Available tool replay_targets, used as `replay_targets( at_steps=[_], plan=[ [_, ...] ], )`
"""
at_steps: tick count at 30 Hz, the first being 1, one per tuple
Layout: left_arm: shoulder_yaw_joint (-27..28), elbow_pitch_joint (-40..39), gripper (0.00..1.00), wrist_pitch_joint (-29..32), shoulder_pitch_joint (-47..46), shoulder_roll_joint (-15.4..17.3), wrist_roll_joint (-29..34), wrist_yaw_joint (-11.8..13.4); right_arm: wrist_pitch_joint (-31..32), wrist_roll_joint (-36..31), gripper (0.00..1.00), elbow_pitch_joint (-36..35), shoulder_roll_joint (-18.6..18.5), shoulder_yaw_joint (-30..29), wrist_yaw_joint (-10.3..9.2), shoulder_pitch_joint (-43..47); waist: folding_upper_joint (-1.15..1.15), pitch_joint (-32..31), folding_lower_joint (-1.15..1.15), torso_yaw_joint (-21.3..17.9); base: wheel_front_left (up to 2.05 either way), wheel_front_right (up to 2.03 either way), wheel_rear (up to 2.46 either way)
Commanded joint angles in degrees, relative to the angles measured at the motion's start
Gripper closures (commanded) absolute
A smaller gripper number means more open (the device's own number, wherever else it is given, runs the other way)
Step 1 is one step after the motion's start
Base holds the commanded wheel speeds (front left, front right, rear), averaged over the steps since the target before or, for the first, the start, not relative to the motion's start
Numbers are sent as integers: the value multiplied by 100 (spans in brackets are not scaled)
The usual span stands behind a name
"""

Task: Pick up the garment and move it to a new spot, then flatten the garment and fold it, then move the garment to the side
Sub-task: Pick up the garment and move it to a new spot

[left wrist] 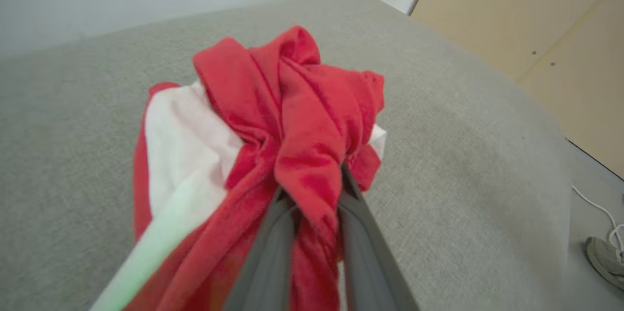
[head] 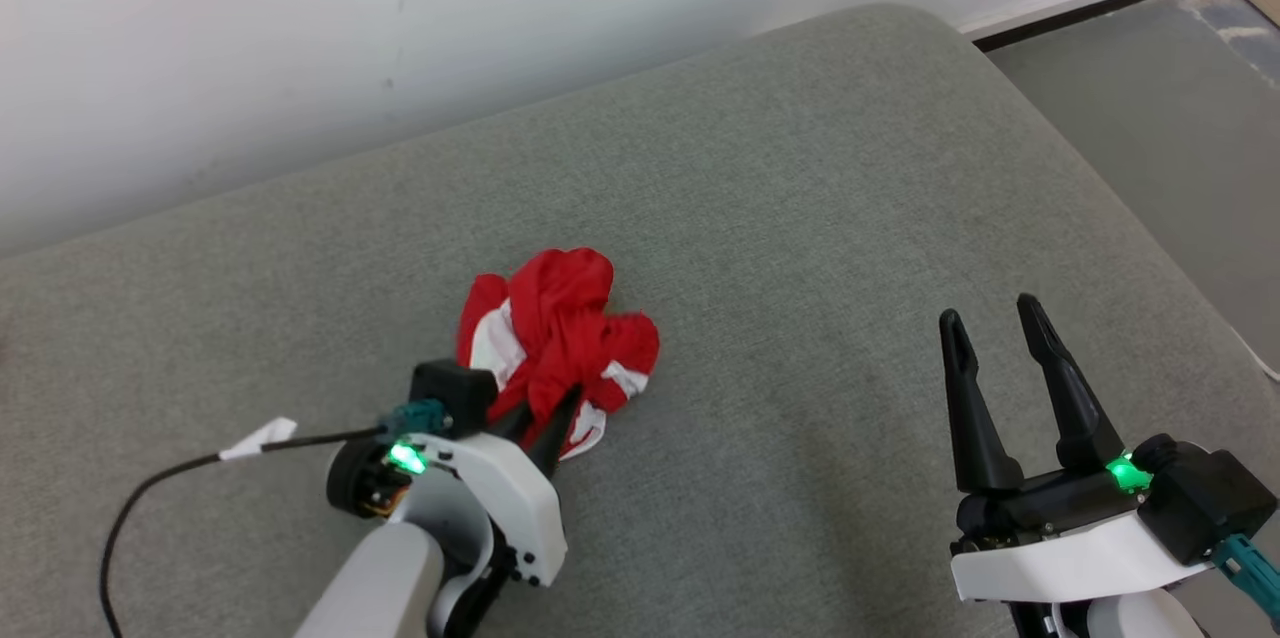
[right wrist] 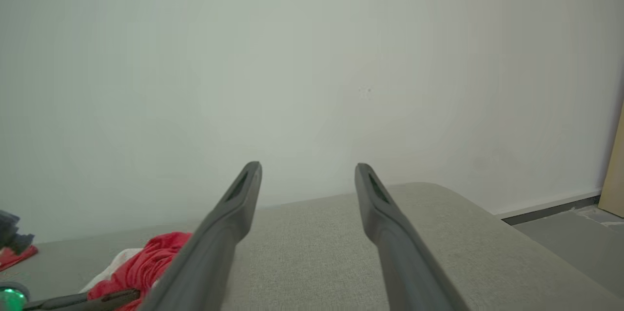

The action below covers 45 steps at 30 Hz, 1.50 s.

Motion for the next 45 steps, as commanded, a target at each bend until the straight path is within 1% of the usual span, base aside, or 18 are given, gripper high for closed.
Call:
replay_targets(
  at_steps=[1,2,5,7,9,13,17,19,20,22,25,29,33,35,38,42,45],
  plan=[
    [3,259,28,-199,-111,-48,-11,-15,2,-7,0,44,-13,4,-10,-67,0,18,0,-9,0,0,0],
    [-35,449,0,-299,-164,-78,3,-23,2,-20,0,61,-13,2,-10,-66,0,9,0,14,0,0,0],
    [-143,820,0,-603,-309,-173,-43,-64,2,-69,0,132,-12,-10,-10,-28,0,-50,0,146,0,0,0],
    [-207,929,0,-769,-409,-216,-86,-95,2,-114,0,162,-13,-20,-10,0,0,-113,0,273,0,0,0],
    [-276,985,0,-907,-470,-254,-160,-111,3,-21,0,189,-13,-60,-10,44,0,-177,0,420,0,0,0],
    [-382,880,0,-1115,-460,-291,-232,-140,3,-86,0,208,-29,-126,-10,120,0,-347,0,772,0,0,0],
    [-373,569,0,-1297,-335,-217,-306,-126,3,-140,0,191,-121,-189,-10,164,0,-492,0,1145,0,0,0],
    [-282,362,0,-1411,-215,-109,-323,-33,3,-170,0,176,-169,-206,-10,190,0,-564,0,1307,0,0,0],
    [-282,362,0,-1411,-215,-109,-323,-33,3,-170,0,176,-169,-206,-10,190,0,-564,0,1307,0,0,0],
    [-179,135,0,-1556,-60,-6,-315,90,3,-178,0,164,-202,-239,-10,245,0,-632,0,1447,0,0,0],
    [7,-133,0,-1668,291,178,-345,320,3,-206,0,196,-250,-235,-10,324,0,-770,0,1584,0,0,0],
    [319,-500,0,-1884,798,415,-367,643,3,-187,0,177,-283,-247,-10,415,0,-881,0,1659,0,0,0],
    [650,-882,0,-2036,1320,484,-382,939,3,-116,0,144,-272,-291,-10,539,0,-924,0,1674,0,0,0],
    [878,-1132,0,-2076,1606,446,-351,1091,3,-98,0,132,-255,-289,-10,576,0,-938,0,1619,0,0,0],
    [1224,-1637,0,-2075,2051,273,-258,1221,3,-62,0,102,-200,-355,-10,673,0,-935,0,1553,0,0,0],
    [1523,-2107,0,-2078,2516,43,50,1240,3,-85,0,78,-180,-405,-10,801,0,-886,0,1523,0,0,0],
    [1702,-2262,0,-2079,2707,-120,268,1182,3,-101,0,98,-170,-420,-10,843,0,-850,0,1522,0,0,0]
  ],
)
